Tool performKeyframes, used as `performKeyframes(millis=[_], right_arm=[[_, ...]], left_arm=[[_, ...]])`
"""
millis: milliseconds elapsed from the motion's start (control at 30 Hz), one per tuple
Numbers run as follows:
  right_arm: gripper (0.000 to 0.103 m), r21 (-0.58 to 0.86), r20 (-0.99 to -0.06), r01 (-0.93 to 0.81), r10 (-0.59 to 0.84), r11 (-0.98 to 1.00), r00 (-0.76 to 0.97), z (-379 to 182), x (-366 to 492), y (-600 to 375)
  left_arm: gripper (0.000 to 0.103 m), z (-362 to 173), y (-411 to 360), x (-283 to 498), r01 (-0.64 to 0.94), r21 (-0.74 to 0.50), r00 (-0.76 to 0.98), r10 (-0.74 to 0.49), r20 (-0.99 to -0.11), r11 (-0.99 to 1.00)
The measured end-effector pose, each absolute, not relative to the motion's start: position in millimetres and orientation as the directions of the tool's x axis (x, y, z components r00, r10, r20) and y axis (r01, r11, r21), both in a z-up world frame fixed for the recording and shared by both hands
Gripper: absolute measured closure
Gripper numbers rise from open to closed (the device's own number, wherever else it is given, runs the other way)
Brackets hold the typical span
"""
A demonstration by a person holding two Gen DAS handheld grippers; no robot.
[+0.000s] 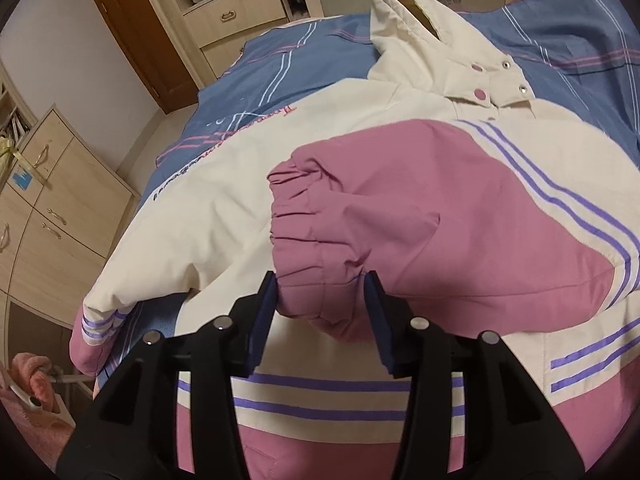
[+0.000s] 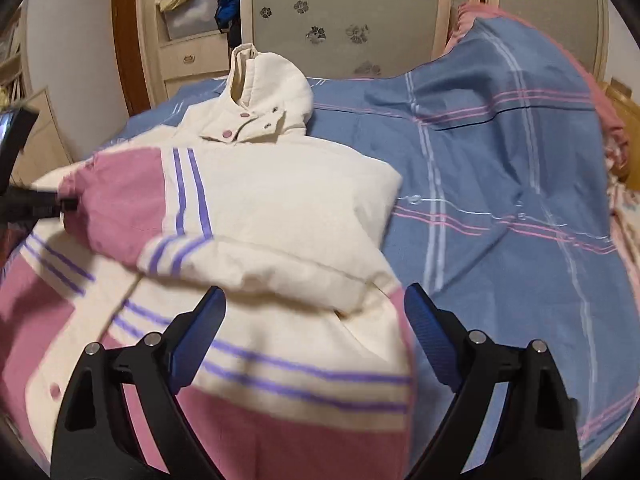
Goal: Fold large clothes
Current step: 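Carry the pink cuff with the left tool across the jacket front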
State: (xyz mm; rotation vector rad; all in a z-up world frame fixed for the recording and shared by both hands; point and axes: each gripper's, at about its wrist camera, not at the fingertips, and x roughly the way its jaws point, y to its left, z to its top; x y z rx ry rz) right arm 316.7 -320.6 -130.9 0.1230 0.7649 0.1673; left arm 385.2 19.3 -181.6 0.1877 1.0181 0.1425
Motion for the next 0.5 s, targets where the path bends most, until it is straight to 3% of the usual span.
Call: performKeyframes(millis=[67,200,267,367,433,500], right_arm=[[0.018,0.281,-0.632,-0.083,0.249,0.956,0.734,-125,330,-326],[0.058,0.335,-0.626,-0.18,0.361,0.925,0.692,-124,355,-307],[0.06,0.387,-0.667,-0.202,0.424,0.9,0.613,-138,371,-299],[0.067,0.176,-0.788,-0.026,0.156,0.984,0.596,-163,386,-309],[0.091,0.159,-0.822,0.065,0.096,0.985,0.561,-186,391,-335],[0.103,0.208,-0.823,0.119,0.108,0.971,0.558,-197,388,-359]], left_arm=[[0.057,-186,14,386,-0.025,0.233,0.514,0.212,-0.831,0.972],[0.051,-187,-1,386,0.007,0.219,0.532,0.182,-0.827,0.976],[0.047,-185,-15,386,0.048,0.211,0.552,0.15,-0.82,0.976],[0.046,-183,-27,384,0.071,0.23,0.565,0.151,-0.811,0.971],[0.045,-184,-23,384,0.075,0.184,0.554,0.112,-0.825,0.98],[0.045,-189,-17,385,0.07,0.162,0.538,0.1,-0.837,0.984]])
